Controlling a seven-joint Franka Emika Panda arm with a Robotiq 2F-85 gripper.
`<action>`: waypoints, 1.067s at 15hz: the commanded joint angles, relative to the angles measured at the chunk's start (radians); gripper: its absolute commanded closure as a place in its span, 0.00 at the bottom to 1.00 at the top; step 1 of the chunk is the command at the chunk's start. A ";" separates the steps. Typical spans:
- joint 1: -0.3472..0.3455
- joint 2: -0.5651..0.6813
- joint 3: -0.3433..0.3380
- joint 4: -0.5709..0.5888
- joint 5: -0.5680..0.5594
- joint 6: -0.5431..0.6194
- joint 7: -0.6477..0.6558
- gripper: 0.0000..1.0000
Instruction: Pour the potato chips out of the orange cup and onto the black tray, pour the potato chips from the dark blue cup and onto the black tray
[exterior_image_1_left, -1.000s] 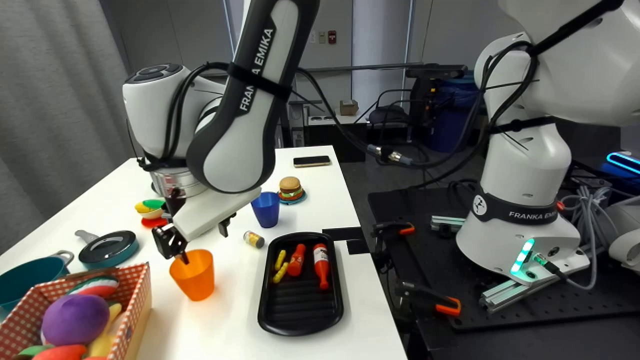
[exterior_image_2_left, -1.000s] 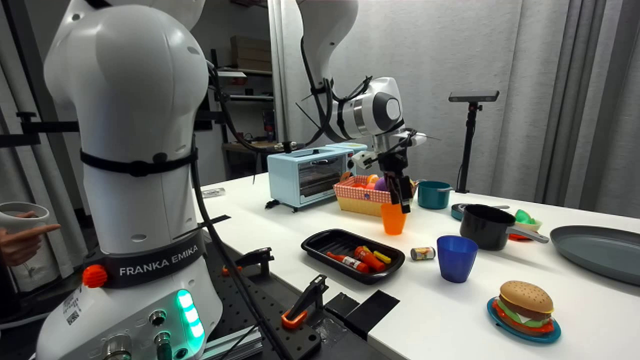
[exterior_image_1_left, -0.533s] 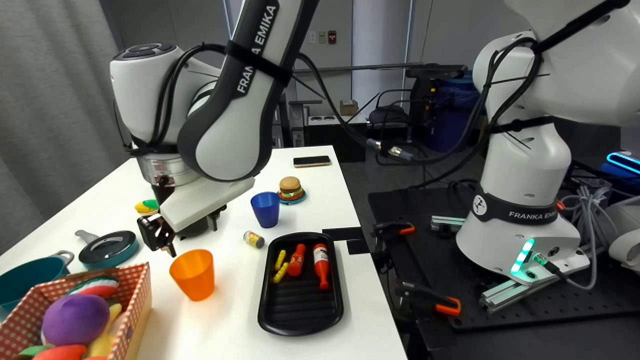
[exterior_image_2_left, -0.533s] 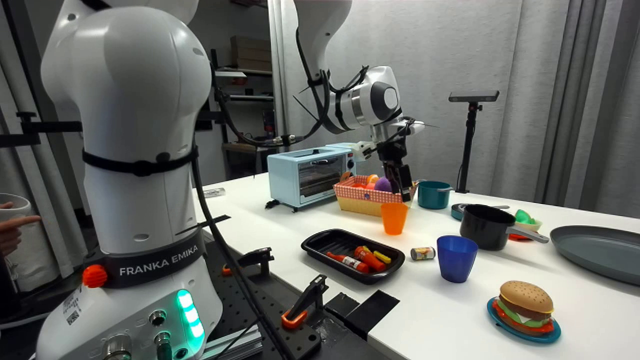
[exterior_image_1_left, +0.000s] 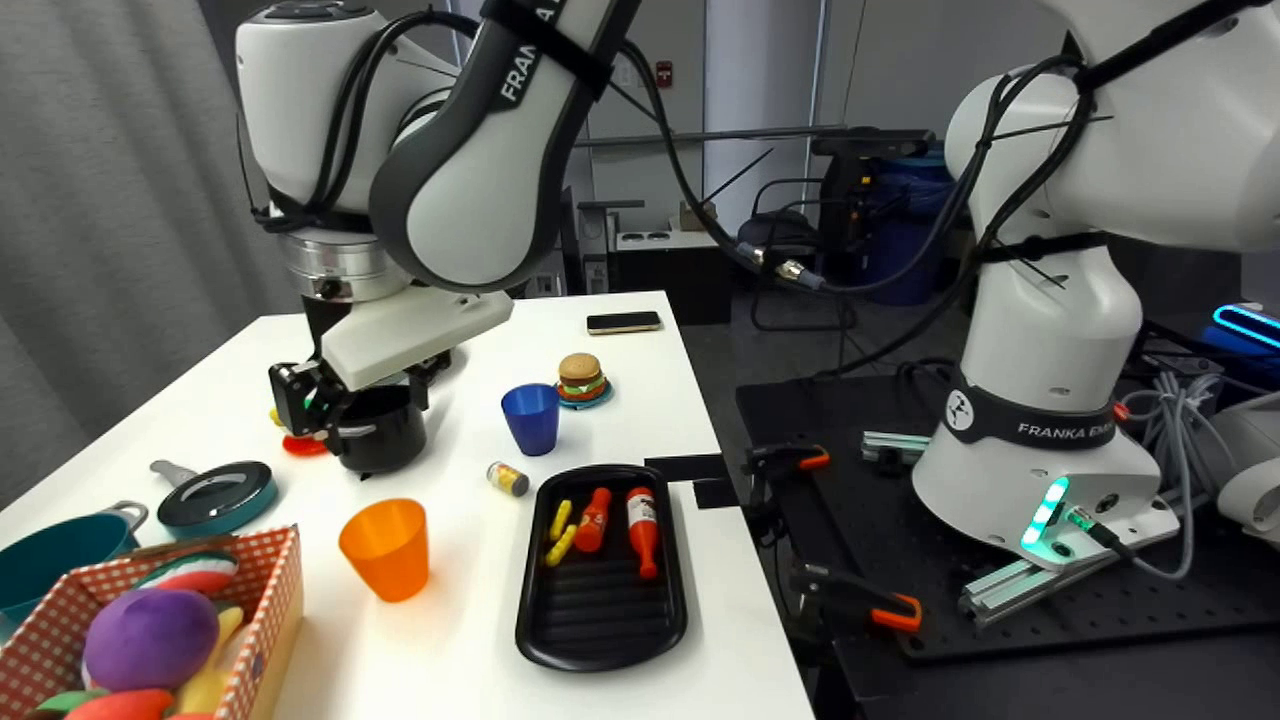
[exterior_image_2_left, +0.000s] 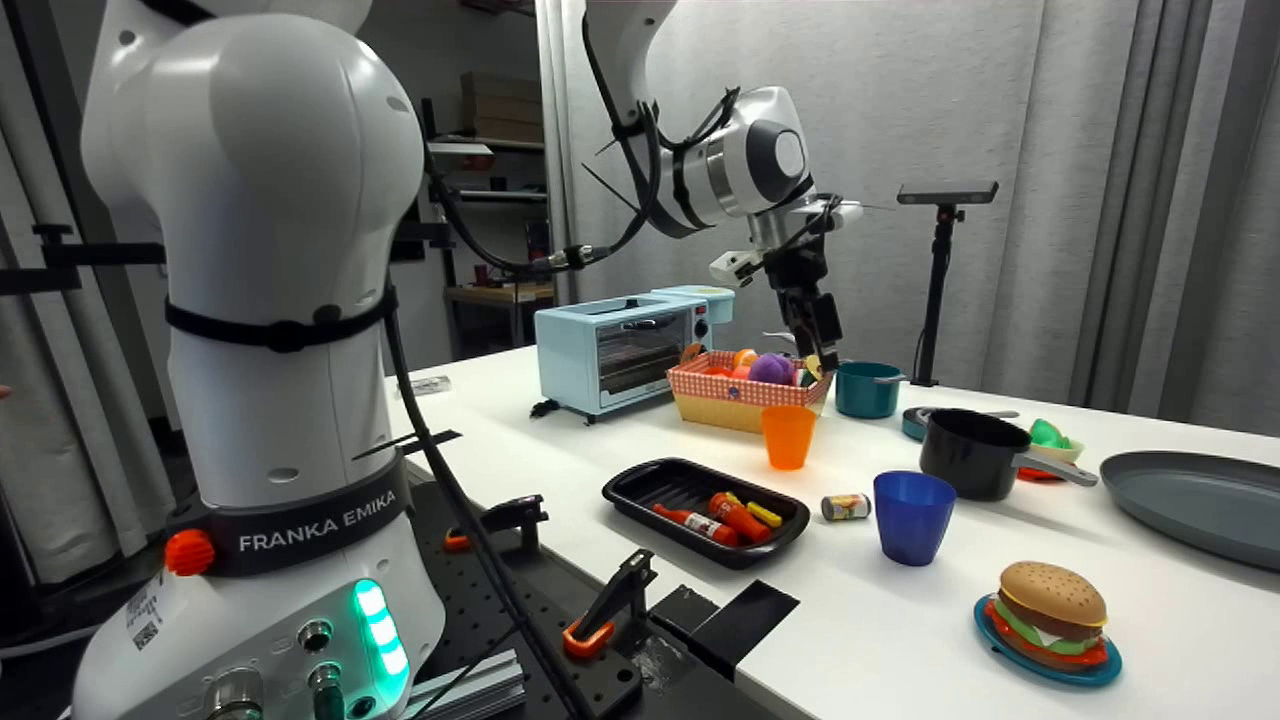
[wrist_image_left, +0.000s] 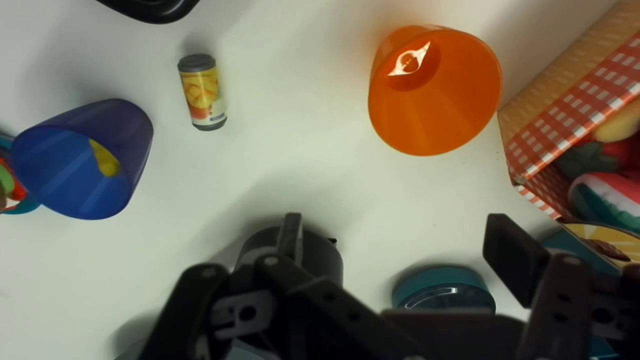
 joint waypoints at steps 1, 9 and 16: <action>-0.016 -0.008 0.015 -0.004 -0.008 -0.002 0.002 0.07; -0.017 -0.014 0.016 -0.015 -0.010 -0.003 0.002 0.02; 0.041 0.001 -0.082 -0.023 -0.210 0.019 0.268 0.00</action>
